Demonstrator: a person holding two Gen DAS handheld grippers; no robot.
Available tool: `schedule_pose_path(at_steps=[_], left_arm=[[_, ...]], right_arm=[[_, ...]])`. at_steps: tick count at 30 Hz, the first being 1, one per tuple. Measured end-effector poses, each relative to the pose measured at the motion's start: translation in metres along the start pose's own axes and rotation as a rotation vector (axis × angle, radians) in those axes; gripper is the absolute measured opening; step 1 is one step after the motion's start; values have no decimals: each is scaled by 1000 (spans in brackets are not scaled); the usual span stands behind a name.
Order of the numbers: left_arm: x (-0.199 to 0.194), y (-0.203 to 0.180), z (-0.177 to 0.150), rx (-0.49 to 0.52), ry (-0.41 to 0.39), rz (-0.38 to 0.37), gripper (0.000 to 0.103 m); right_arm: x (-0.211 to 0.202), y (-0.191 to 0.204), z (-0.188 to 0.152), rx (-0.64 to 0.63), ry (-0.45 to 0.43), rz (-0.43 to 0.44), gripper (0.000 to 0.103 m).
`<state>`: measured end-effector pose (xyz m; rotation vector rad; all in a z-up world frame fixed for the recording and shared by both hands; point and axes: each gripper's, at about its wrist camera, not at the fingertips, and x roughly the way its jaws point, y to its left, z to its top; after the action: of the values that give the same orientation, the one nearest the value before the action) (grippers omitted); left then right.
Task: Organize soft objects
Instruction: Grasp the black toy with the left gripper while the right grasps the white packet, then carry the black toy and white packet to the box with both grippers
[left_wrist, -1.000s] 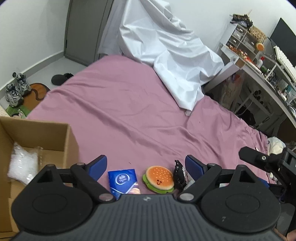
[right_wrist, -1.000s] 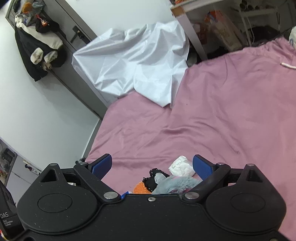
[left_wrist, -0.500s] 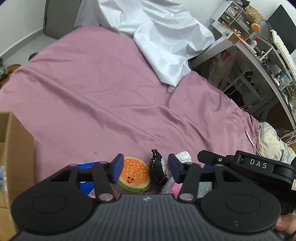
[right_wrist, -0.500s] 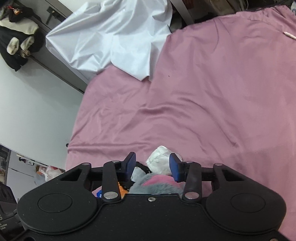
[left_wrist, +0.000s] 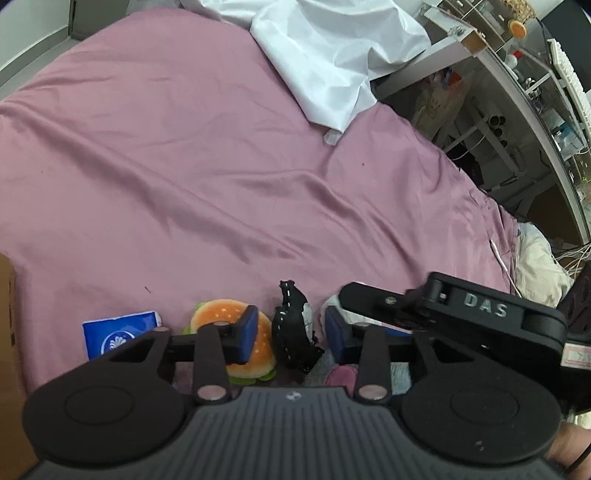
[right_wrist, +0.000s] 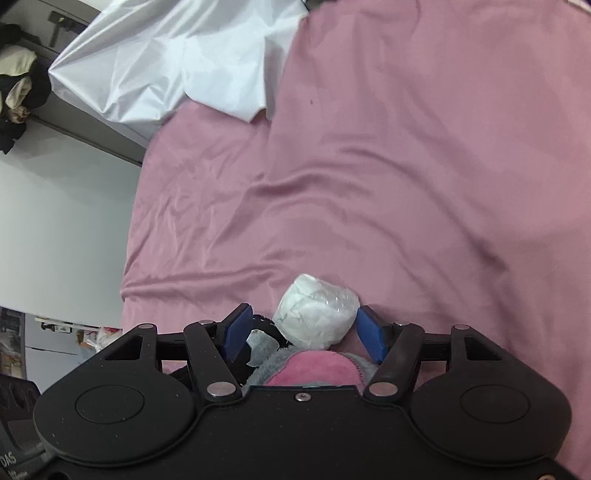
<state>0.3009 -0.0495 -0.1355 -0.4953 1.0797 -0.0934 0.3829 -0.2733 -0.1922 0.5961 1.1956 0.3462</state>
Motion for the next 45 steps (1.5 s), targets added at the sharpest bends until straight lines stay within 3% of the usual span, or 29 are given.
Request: schedule_pose_path(at_steps=[1, 5, 20, 30, 45], left_arm=[[2, 0, 0, 1, 9, -5, 21], [0, 1, -1, -7, 0, -19, 12], [-66, 2, -6, -8, -143, -85, 10], [-113, 16, -17, -10, -229, -77, 10], [-156, 49, -29, -58, -293, -91, 10]], right_arm=[[2, -1, -1, 7, 4, -1, 48], [-7, 0, -4, 8, -25, 8, 47], [-59, 35, -25, -90, -163, 40, 46], [-78, 71, -48, -170, -192, 63, 46], [-84, 107, -79, -234, -210, 108, 46]])
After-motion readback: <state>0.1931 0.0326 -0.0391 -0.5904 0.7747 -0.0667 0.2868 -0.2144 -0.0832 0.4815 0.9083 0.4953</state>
